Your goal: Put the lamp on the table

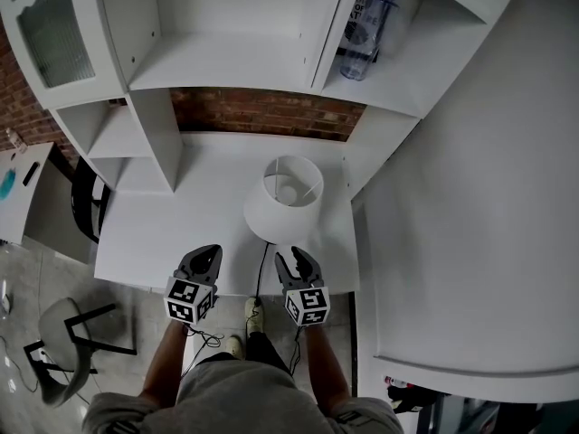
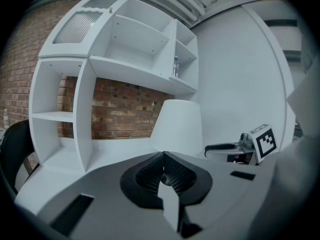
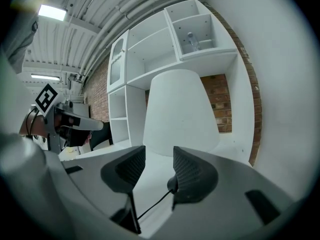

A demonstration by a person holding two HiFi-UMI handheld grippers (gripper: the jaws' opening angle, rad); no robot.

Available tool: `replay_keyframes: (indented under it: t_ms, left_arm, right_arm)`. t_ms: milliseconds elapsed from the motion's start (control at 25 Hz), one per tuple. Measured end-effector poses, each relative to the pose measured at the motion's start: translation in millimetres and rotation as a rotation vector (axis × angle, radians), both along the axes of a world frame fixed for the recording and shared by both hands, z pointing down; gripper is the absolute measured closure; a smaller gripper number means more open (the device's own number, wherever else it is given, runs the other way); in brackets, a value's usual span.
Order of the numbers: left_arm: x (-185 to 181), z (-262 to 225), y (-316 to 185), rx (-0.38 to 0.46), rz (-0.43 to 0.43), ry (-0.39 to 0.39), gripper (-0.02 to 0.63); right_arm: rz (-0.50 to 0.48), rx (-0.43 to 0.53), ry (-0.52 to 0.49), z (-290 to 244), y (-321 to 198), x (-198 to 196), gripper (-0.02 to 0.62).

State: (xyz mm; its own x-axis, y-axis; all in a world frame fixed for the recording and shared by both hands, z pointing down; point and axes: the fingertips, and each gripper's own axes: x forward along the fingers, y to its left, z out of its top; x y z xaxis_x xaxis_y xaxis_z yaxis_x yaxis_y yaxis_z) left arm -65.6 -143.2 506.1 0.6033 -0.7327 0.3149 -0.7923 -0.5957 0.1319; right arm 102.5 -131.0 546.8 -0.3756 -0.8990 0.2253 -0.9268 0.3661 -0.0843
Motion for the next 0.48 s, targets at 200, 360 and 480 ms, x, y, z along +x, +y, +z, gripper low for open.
replay_keyframes:
  t_ms: [200, 360, 480]
  left_arm:
    - [4, -9, 5, 0.012, 0.012, 0.0, 0.6]
    - [7, -19, 11, 0.031, 0.026, 0.008, 0.6]
    - [7, -24, 12, 0.037, 0.032, 0.008, 0.601]
  right_arm:
    - [0.01, 0.021, 0.007, -15, 7, 1, 0.443]
    - [0.027, 0.024, 0.003, -26, 14, 2, 0.462]
    - [0.052, 0.029, 0.001, -34, 20, 7, 0.48]
